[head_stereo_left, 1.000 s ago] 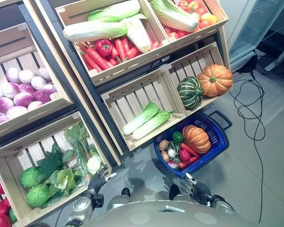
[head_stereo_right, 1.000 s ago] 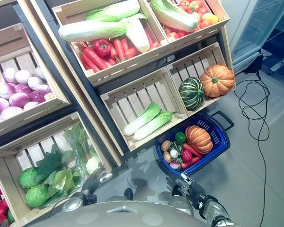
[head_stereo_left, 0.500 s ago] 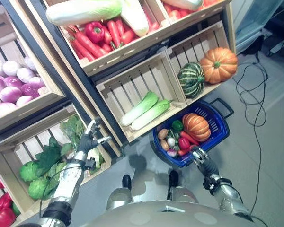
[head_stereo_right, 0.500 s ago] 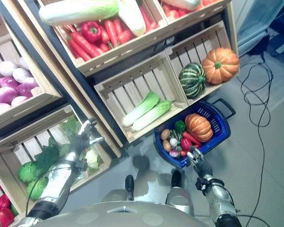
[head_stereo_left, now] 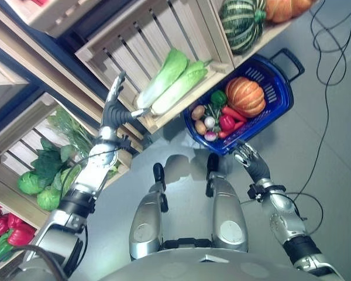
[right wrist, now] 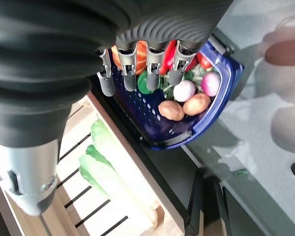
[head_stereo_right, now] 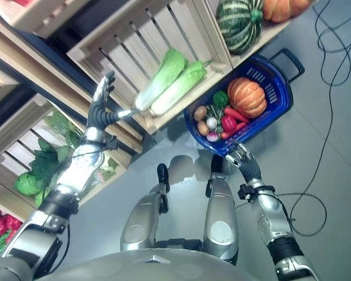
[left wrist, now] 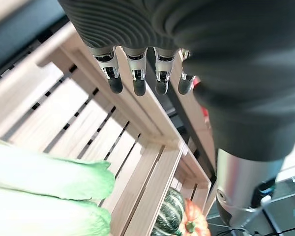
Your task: Pick up fruits and vegetables into the basket
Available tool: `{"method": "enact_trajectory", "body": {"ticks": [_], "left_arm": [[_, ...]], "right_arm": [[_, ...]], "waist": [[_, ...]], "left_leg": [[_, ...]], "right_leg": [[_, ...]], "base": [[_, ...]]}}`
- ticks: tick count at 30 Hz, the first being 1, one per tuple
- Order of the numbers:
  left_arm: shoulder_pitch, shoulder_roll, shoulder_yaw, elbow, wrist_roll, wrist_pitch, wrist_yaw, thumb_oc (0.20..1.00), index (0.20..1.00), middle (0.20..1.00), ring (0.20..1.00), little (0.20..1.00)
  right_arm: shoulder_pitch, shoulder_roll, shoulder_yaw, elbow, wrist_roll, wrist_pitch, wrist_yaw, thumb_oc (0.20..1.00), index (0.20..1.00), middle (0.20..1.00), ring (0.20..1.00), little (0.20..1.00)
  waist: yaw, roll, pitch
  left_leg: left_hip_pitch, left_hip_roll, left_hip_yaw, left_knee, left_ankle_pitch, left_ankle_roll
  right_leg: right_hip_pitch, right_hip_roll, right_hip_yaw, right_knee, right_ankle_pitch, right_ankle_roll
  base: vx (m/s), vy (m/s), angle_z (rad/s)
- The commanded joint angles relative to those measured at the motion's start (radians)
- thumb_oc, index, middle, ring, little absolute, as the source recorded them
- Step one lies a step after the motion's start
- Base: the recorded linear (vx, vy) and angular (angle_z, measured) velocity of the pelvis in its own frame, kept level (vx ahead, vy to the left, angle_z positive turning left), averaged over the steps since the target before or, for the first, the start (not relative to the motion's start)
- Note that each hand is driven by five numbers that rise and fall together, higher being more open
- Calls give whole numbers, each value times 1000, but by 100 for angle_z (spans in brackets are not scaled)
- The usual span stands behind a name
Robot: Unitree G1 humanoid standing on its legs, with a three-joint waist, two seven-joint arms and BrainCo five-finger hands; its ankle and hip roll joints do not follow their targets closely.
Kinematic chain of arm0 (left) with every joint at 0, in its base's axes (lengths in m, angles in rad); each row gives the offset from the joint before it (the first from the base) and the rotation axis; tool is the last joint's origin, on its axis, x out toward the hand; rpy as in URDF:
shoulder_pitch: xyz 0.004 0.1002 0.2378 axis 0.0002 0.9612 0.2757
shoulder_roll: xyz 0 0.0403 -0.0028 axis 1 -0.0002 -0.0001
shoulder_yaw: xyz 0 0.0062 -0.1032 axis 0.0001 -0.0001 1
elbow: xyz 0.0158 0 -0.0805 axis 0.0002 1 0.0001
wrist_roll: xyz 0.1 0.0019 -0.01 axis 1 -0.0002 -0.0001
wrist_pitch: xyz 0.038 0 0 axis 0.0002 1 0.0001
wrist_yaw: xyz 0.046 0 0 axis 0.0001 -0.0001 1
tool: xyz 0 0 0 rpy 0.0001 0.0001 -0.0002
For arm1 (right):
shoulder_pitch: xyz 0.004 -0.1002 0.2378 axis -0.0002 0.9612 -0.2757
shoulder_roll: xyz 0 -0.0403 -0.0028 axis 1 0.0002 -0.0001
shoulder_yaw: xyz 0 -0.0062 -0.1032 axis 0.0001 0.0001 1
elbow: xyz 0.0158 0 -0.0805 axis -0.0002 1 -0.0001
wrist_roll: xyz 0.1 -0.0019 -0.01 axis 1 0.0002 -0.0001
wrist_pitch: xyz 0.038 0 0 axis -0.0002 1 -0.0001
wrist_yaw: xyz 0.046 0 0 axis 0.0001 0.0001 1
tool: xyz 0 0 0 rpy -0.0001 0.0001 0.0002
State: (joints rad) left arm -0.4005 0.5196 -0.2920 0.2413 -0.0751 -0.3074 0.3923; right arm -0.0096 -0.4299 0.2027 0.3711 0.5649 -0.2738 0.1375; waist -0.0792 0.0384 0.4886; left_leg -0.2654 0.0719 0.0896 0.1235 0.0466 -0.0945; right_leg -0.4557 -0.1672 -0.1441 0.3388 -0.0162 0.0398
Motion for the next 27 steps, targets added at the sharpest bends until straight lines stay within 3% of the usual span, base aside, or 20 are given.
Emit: {"method": "enact_trajectory", "body": {"ticks": [1,6,13,16,17,27], "left_arm": [[-30,47,10,-19,38,51,98,1000,1000,1000,1000,1000],[-157,84,18,41,34,165,173,1000,1000,1000,1000,1000],[-302,107,22,213,5,241,253,1000,1000,1000,1000,1000],[-358,127,11,290,-3,279,272,1000,1000,1000,1000,1000],[-369,130,7,305,-3,289,278,1000,1000,1000,1000,1000],[-536,173,-29,558,-35,410,345,1000,1000,1000,1000,1000]], "right_arm": [[44,-28,42,-121,-38,-19,-26,1000,1000,1000,1000,1000],[3,-59,70,-165,-81,22,-59,1000,1000,1000,1000,1000],[-29,-92,77,-218,-63,65,-87,1000,1000,1000,1000,1000],[-28,-105,73,-236,-57,77,-86,1000,1000,1000,1000,1000],[-27,-108,73,-239,-56,80,-86,1000,1000,1000,1000,1000],[-47,-149,84,-292,-38,106,-103,1000,1000,1000,1000,1000]], "waist": [[-31,-10,-39],[-58,-17,-6],[-99,-25,31],[-116,-23,31],[-121,-24,31],[-175,-18,31]], "left_leg": [[-109,-14,-3,96,-42,53],[-174,-3,20,149,-49,54],[-255,13,58,199,-48,51],[-286,18,74,212,-47,48],[-281,15,69,224,-76,40],[-368,18,102,263,-84,30]], "right_leg": [[-30,36,16,134,-125,37],[-97,58,35,176,-129,27],[-174,80,51,206,-126,15],[-210,83,57,216,-125,13],[-206,81,65,232,-156,21],[-305,90,101,235,-144,16]], "base": [[-15,-25,-11],[-23,-15,-10],[-29,13,-11],[17,56,-4],[81,59,-7],[2,70,-7]]}}
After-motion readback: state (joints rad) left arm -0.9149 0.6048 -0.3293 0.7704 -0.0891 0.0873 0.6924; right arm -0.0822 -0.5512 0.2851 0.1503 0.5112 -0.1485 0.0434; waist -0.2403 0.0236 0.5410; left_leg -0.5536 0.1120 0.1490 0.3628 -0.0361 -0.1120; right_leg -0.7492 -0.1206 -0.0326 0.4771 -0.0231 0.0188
